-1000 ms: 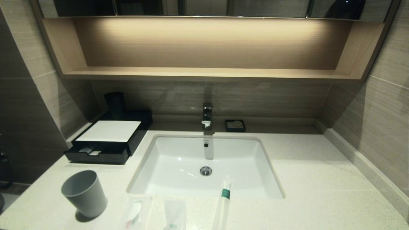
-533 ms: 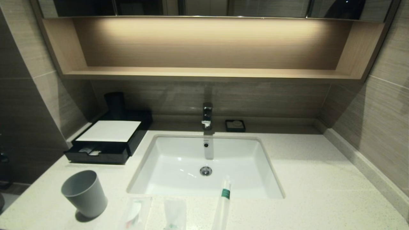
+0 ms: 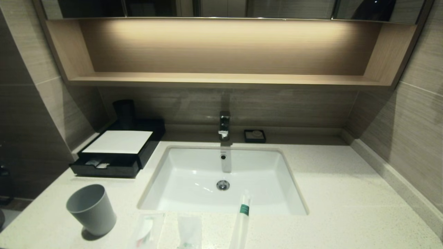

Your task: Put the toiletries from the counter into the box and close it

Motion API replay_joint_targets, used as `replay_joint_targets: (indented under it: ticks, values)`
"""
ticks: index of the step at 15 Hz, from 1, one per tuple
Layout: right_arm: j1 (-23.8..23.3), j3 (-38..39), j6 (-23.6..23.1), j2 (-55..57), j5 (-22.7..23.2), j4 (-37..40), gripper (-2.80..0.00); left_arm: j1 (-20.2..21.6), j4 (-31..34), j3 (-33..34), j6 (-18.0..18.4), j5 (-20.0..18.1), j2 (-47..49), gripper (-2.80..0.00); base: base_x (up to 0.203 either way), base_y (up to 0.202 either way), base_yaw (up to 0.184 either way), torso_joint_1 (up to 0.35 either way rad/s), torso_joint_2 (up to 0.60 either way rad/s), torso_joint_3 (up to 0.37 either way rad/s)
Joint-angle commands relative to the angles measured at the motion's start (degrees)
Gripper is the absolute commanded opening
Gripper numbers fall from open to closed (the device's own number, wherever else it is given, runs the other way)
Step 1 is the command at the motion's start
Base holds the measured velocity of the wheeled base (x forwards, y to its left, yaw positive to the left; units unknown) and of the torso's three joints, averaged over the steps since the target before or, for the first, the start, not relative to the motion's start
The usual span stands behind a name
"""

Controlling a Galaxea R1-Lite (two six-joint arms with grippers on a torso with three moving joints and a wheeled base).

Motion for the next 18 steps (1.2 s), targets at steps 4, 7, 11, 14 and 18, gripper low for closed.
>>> replay_joint_targets:
  ticks: [4,7,11,14,18]
  values:
    - [0.0,0.0,0.0,0.1,0.0,-0.1,-2.80,0.0,6.6,-8.6,-0.1,0.2,0.1,-2.80,0.000,0.000,0.000,0.000,0.00,0.000]
    - [0.0,0.0,0.0,0.1,0.0,-0.1,-2.80,0.0,15.1,-16.6,-0.1,0.1,0.2,-2.80,0.000,0.000,0.000,0.000,0.00,0.000]
    - [0.0,0.0,0.0,0.1,0.0,-0.1,-2.80,-0.1,17.8,-23.8,-1.3,2.2,10.3,-2.80,0.000,0.000,0.000,0.000,0.00,0.000]
    - [0.0,0.0,0.0,0.1,0.0,0.0,-2.80,0.0,18.6,-28.6,-3.0,3.9,22.2,-2.80,0.000,0.000,0.000,0.000,0.00,0.000]
    - [0.0,0.0,0.0,0.1,0.0,-0.1,-2.80,0.1,30.6,-36.7,-3.8,4.9,34.9,-2.80,0.000,0.000,0.000,0.000,0.00,0.000]
